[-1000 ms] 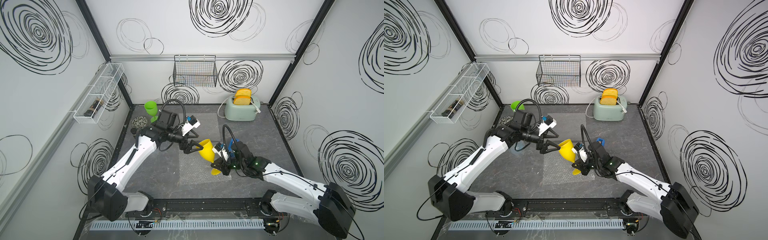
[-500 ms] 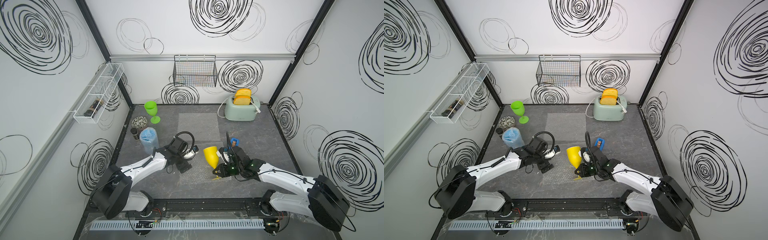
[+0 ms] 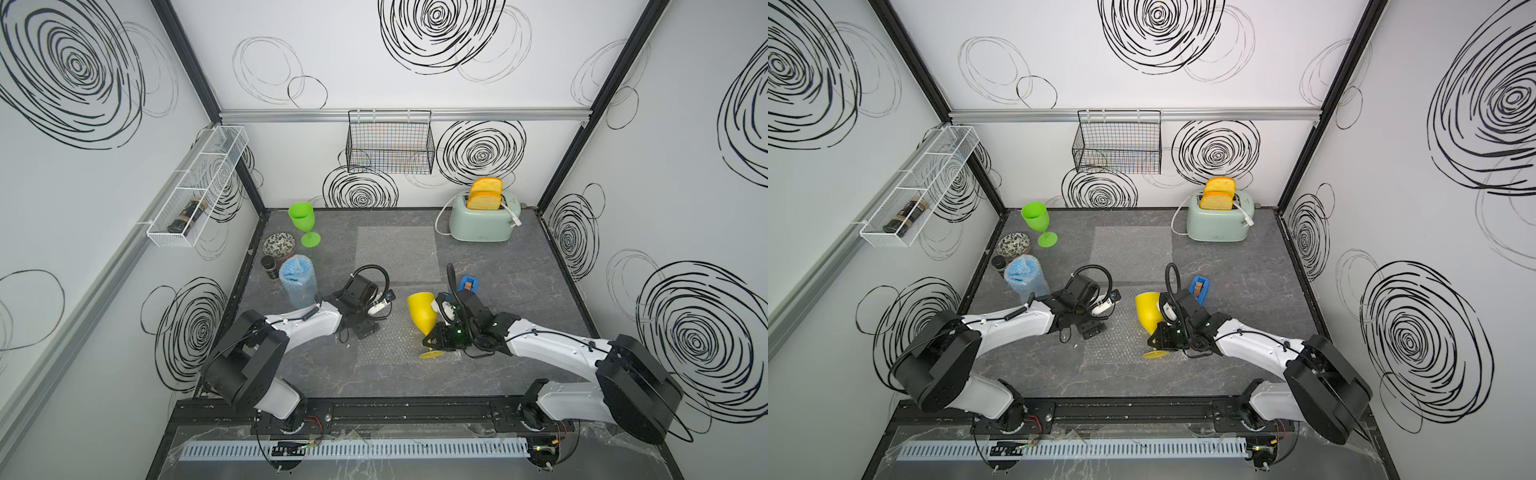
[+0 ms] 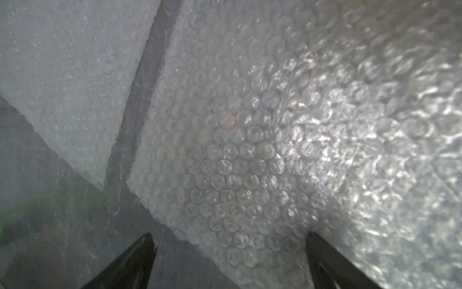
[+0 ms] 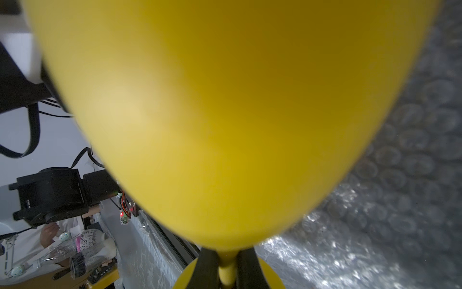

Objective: Wrap wine glasses in bubble wrap
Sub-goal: Place the wine glass on the bubble wrap.

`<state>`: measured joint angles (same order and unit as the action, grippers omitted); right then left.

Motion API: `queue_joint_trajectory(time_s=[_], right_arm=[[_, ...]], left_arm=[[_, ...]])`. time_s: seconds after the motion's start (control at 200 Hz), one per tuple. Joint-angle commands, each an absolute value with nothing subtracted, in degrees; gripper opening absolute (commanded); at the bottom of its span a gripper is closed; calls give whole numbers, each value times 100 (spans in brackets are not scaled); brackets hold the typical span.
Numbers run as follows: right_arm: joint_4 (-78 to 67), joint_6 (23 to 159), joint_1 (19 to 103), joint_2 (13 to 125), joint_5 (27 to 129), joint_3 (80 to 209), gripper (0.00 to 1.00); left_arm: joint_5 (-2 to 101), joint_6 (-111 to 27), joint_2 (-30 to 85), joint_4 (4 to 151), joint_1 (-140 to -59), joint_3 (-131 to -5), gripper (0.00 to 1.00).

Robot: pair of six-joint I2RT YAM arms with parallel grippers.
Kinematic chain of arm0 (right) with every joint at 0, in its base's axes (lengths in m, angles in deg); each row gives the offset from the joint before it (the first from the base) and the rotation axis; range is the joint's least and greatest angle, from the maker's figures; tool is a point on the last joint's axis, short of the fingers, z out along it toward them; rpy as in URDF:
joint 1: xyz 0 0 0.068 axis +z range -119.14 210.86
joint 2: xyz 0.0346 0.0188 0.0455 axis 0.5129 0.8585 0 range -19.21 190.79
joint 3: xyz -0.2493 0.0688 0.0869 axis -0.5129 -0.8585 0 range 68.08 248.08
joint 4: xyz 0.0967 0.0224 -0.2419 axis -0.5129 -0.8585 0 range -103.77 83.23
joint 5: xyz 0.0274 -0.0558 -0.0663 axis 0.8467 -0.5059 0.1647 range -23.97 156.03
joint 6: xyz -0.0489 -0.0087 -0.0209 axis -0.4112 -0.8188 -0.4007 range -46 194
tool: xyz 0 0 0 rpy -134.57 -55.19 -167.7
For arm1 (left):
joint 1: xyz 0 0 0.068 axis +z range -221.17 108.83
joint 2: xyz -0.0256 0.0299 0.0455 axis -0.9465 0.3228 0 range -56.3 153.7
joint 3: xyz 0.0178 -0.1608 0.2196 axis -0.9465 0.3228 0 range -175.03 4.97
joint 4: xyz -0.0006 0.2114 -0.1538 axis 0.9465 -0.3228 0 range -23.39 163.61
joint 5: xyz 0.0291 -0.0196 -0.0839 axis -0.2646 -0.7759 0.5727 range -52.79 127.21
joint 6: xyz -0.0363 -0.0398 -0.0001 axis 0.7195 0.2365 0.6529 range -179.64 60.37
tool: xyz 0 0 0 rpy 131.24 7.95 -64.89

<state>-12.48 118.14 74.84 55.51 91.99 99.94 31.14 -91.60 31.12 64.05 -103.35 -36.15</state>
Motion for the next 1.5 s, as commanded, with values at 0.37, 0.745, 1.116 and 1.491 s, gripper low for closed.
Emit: queue_joint_trajectory(time_s=[0.37,0.745,1.116,1.491], right_arm=[[-582,12699,7454,6011,8852,10315,0],[-608,12895,7608,6406,8910,10403,0],[-990,12785,7572,6445,8748,10548,0],[-985,12704,7695,6793,8942,10619,0]], left_arm=[[4418,-8092,2439,5114,-10413,-4793,97],[6549,-5487,3387,5312,-10334,-5622,97],[6864,-5036,4291,5299,-10233,-6119,97],[6929,-5028,4811,5134,-10099,-6488,97]])
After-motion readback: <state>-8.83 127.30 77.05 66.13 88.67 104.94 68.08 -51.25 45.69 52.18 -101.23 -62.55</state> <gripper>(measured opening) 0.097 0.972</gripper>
